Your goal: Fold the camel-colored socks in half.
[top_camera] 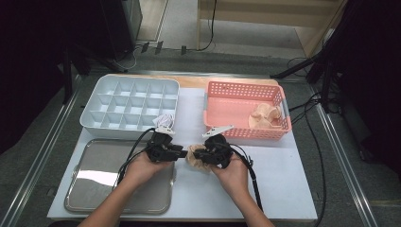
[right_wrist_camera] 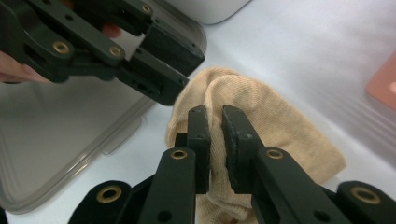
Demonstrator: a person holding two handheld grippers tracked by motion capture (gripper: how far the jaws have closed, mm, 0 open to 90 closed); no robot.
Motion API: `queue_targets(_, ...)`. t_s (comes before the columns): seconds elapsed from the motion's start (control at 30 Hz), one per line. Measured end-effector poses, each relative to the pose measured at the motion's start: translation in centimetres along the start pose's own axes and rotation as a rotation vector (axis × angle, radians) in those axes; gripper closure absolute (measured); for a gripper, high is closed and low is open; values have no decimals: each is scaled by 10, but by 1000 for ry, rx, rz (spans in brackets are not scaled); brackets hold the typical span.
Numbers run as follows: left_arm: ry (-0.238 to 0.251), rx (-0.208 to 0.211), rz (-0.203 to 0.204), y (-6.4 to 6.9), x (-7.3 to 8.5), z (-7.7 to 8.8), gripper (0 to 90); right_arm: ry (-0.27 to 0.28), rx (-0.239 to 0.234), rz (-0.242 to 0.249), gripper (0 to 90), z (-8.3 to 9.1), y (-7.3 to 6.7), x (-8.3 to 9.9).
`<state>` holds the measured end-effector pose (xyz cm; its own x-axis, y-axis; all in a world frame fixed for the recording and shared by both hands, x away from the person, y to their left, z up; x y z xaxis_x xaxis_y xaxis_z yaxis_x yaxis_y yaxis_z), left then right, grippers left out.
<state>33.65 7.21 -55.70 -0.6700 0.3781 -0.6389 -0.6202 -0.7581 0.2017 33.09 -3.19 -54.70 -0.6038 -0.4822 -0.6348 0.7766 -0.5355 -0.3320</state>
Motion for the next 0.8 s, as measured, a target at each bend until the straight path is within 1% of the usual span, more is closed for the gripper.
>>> queue_targets(0.17,22,-11,18,-6,-2,6,666,-15,-13,-2,803,-9,1,2)
queue_targets(0.27,29,-16,17,-9,-4,9,666,-14,-26,2,751,-9,-1,2)
queue_targets(0.4,32,-21,8,-8,-6,11,667,2,-40,17,687,-1,-5,-1)
queue_targets(0.43,37,-21,13,-7,-6,12,666,13,-41,19,672,2,-5,-3)
queue_targets(0.53,39,-20,5,-7,-8,13,666,39,-41,10,668,14,-7,-8)
queue_targets(0.57,39,-21,4,-7,-8,14,667,45,-40,10,676,17,-6,-9)
queue_targets(0.67,46,-19,8,-7,-10,14,667,60,-35,-1,755,28,-4,-9)
queue_targets(0.8,55,-15,2,-6,-13,16,670,43,-10,-24,845,36,6,-1)
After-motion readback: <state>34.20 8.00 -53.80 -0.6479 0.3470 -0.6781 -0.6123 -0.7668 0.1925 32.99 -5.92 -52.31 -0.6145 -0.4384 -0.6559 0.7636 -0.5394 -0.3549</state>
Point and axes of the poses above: each handheld gripper's, and its own axes: z roughly backward along the jaws, x roughly out of its underside, y roughly to its right, the point moved 9 cm from there along -z, roughly forward along the jaws, and after that the axes turned 7 degrees about -x, right-handed, at the moved point
